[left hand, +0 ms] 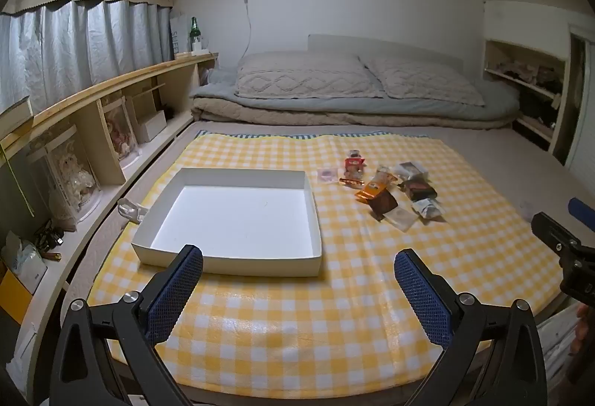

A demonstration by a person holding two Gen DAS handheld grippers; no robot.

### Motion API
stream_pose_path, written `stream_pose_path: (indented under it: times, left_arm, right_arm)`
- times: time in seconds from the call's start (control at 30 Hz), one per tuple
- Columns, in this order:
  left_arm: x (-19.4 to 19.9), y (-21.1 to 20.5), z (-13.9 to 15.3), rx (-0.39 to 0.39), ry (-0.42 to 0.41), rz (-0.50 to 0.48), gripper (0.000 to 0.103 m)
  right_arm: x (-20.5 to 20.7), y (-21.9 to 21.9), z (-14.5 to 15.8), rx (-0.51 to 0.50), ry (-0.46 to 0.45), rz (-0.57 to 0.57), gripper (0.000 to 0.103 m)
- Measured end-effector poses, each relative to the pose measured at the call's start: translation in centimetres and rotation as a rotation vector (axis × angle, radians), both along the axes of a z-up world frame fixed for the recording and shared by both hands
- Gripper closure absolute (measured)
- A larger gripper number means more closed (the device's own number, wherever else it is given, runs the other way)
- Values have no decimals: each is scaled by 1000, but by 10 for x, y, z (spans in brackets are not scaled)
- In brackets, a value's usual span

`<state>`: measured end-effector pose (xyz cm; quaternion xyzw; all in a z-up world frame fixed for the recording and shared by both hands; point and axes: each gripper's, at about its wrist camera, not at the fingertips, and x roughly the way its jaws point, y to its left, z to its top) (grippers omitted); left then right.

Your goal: Organize snacks

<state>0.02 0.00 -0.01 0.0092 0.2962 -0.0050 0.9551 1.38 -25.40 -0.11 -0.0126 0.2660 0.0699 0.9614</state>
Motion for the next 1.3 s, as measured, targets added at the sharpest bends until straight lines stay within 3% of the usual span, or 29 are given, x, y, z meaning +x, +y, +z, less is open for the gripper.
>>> stream_pose_path:
  times: [1.3]
  left_arm:
    - [0, -3, 6, 18, -8, -11, 0]
  right_arm:
    - [0, 2, -2, 1, 5, 0, 0]
